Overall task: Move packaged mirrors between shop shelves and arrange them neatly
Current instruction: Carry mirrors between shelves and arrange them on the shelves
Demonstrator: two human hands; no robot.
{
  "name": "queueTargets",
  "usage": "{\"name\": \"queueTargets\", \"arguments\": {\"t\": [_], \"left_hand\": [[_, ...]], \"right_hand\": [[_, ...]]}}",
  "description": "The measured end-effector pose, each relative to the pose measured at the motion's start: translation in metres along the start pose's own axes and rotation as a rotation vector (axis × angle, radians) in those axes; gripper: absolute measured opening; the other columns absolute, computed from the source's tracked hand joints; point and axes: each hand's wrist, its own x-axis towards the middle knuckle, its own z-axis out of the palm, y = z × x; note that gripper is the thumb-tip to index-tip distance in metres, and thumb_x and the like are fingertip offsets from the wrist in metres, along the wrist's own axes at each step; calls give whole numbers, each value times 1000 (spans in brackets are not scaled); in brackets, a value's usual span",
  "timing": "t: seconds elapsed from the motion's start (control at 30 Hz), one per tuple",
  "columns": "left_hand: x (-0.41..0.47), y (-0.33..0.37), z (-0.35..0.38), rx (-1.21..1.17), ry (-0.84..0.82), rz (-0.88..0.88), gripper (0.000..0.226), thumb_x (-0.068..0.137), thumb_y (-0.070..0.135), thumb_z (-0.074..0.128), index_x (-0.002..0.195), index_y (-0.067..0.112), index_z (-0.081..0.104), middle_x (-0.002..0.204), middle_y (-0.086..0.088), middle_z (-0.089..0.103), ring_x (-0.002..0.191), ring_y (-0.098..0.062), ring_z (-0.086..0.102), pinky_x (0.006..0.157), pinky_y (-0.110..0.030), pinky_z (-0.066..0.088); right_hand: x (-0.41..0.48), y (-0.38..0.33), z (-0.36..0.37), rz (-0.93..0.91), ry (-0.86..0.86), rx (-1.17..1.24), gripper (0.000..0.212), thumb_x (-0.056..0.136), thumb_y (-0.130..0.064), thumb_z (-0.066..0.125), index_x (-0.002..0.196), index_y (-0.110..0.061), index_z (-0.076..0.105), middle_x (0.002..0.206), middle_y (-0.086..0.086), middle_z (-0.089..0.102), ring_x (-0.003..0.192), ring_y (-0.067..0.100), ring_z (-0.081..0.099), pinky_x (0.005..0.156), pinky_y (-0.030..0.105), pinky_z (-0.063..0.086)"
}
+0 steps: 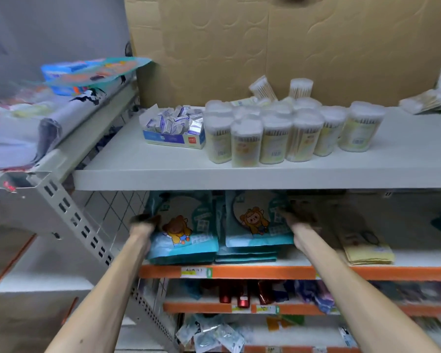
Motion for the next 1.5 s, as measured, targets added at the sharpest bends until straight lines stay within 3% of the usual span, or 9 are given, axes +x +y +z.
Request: {"name": "queueTargets", "arguments": {"t": [0.2, 0.33, 0.6, 0.8, 1.0, 1.2, 1.3, 1.4, 1.5], "left_hand": [[22, -10, 3, 25, -32, 6, 34, 86, -3, 66, 120, -7, 59, 102, -26, 65, 68, -24, 58, 52, -28, 51], [30, -20, 11, 98, -19, -4, 26, 90, 8, 65, 113, -1, 59, 80, -11, 60, 71, -25, 60, 67, -36, 55], [53, -48, 16, 150, -53, -69, 27, 91, 8, 64, 115, -2, 58, 86, -16, 62, 65, -24, 58, 60, -34, 51], [55, -58, 17, 402, -3, 115, 19, 85, 12, 70, 100, 1, 69, 87, -18, 71, 76, -30, 70, 77, -48, 59], [45, -60, 17, 509, -35, 214, 28, 84, 4, 67, 112, 2, 62, 106, -17, 67, 90, -31, 65, 63, -32, 49], [39, -60, 16, 521, -84, 227, 34, 85, -4, 62, 118, 2, 56, 114, -20, 64, 100, -34, 64, 77, -38, 54], [42, -64, 18, 555, -112, 273, 34, 85, -5, 59, 116, 6, 55, 110, -17, 63, 90, -30, 63, 68, -34, 53], [48, -70, 19, 623, -129, 306, 34, 82, 10, 58, 115, 16, 52, 117, -17, 55, 104, -36, 59, 83, -47, 55], [26, -62, 20, 749, -135, 391, 44, 89, 13, 58, 132, 9, 48, 134, -22, 40, 126, -42, 39, 103, -48, 40]], "right_hand": [[4, 3, 25, -8, -30, 27, 52, 89, -33, 69, 133, -12, 53, 124, 15, 61, 112, 34, 59, 100, 51, 48], [8, 12, 37, -75, -60, -25, 10, 98, -20, 57, 103, -13, 62, 93, 9, 66, 85, 25, 63, 94, 44, 52], [23, 34, 43, -83, 18, -98, 15, 100, -24, 53, 95, -13, 62, 85, 8, 68, 74, 22, 67, 71, 35, 56], [39, 52, 52, -333, 201, -638, 19, 95, -19, 61, 101, -4, 68, 94, 14, 72, 77, 26, 69, 63, 32, 56], [60, 75, 55, -397, 345, -851, 18, 92, -22, 62, 104, -10, 65, 96, 17, 67, 81, 30, 66, 70, 43, 59], [62, 80, 53, -378, 370, -886, 20, 93, -23, 58, 107, -10, 64, 97, 14, 66, 83, 29, 64, 72, 45, 58], [51, 73, 56, -394, 366, -892, 23, 95, -22, 56, 112, -7, 62, 106, 17, 61, 96, 34, 61, 80, 48, 56], [46, 67, 57, -426, 348, -888, 23, 96, -24, 53, 112, -10, 61, 108, 15, 64, 97, 33, 61, 82, 49, 56], [23, 63, 53, -485, 355, -952, 27, 98, -28, 47, 112, -9, 59, 108, 14, 63, 97, 32, 61, 84, 48, 54]]}}
